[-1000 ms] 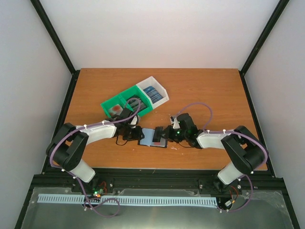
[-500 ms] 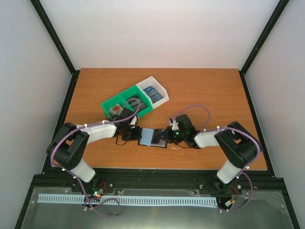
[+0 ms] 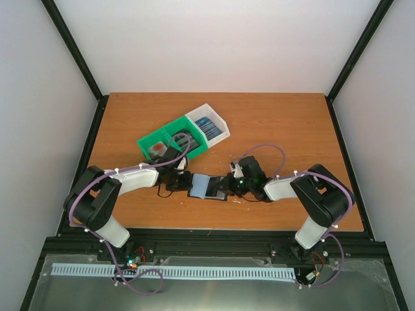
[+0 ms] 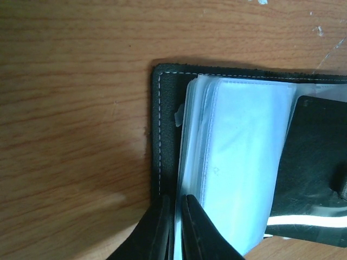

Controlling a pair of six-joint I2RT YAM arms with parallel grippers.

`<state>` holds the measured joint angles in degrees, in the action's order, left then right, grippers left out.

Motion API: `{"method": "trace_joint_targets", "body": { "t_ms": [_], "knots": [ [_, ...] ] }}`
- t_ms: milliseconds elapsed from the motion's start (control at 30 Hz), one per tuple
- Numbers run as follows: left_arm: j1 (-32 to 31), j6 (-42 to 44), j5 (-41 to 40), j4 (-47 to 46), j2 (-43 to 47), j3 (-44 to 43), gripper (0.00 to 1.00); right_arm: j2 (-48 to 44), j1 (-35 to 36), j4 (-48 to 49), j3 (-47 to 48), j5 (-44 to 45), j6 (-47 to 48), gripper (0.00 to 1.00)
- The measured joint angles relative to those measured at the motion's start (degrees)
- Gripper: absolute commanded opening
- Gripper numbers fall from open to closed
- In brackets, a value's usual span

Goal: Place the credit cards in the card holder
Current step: Insert the credit card into the card holder.

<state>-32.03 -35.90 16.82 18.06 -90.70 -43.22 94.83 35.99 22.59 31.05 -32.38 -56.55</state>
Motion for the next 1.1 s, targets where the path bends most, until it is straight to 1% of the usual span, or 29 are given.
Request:
{"method": "trace_joint_targets", "body": {
  "t_ms": [567, 867, 1000, 1100],
  "knots": [
    [0.15, 0.02, 0.61, -0.07, -0.22, 0.0, 0.09, 7.52, 0.11, 11.37, 0.15, -5.62, -5.44, 0.03],
    [0.17, 0.0, 0.61, -0.07, -0.22, 0.0, 0.09, 12.35, 1.18, 17.35, 2.32, -7.56, -7.72, 0.03],
    [0.17, 0.0, 0.61, -0.07, -0.22, 0.0, 0.09, 13.57, 1.66, 18.14, 3.37, -7.76, -8.0, 0.06],
    [0.17, 0.0, 0.61, -0.07, -0.22, 0.0, 0.09, 13.55, 1.7, 17.07, 3.72, -7.39, -7.56, 0.17]
  ]
}}
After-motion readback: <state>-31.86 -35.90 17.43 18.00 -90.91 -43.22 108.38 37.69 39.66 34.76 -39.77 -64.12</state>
